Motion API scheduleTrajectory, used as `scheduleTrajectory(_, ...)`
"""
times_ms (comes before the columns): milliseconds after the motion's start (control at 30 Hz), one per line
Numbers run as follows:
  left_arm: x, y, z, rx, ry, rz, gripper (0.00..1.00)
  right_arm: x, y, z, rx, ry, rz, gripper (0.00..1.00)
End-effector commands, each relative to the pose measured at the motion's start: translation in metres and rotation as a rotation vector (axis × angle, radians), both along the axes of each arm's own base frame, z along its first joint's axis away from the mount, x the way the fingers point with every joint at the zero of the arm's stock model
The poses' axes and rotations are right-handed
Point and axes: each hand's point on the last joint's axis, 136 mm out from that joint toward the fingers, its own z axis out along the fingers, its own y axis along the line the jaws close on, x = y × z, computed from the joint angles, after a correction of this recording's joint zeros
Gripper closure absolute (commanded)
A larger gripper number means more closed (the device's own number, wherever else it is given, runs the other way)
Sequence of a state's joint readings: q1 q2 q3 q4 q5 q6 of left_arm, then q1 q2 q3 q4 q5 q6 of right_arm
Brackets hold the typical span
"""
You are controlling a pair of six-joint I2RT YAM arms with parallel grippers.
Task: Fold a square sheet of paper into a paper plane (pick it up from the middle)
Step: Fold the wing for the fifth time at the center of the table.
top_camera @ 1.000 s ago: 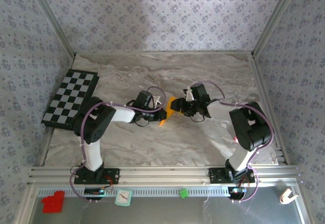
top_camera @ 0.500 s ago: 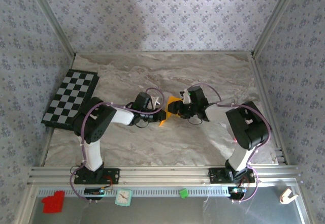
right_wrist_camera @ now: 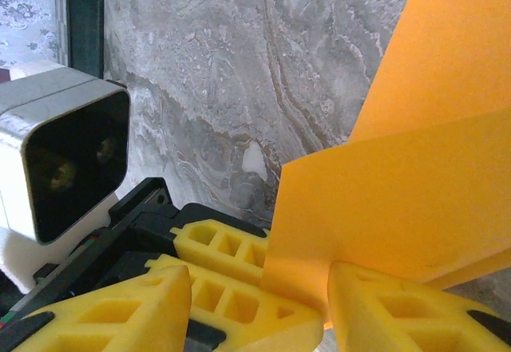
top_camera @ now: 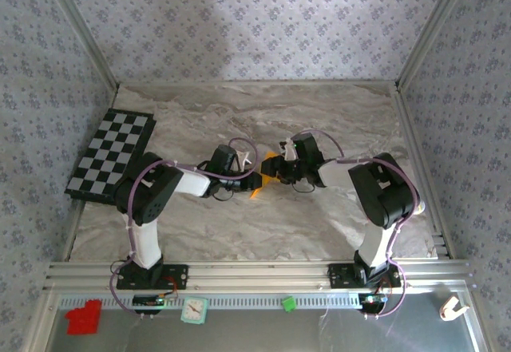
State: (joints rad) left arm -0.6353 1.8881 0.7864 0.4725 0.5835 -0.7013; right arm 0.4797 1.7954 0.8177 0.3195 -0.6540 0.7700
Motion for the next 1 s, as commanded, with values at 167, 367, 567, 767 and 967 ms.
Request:
scheduleTrajectory(167,-0.009,0.011,-0.034,0.069,0.080,0.017,0.91,0.005,0.007,0.004,0.015,-0.002,0.010,0.52)
scheduleTrajectory(367,-0.010,0.013,-0.034,0.071,0.127,0.027,0.94,0.005,0.001,0.018,-0.003,-0.048,-0.004,0.53)
scheduleTrajectory(567,-0.008,0.012,-0.028,0.053,0.176,0.023,0.96,0.001,-0.006,0.019,-0.028,-0.068,-0.016,0.53)
scheduleTrajectory(767,-0.008,0.011,-0.026,0.051,0.218,0.029,0.97,-0.002,-0.001,0.015,-0.017,-0.054,0.008,0.53)
scheduleTrajectory(967,-0.007,0.013,-0.028,0.049,0.230,0.049,0.97,0.000,0.005,0.010,-0.027,-0.038,0.016,0.53)
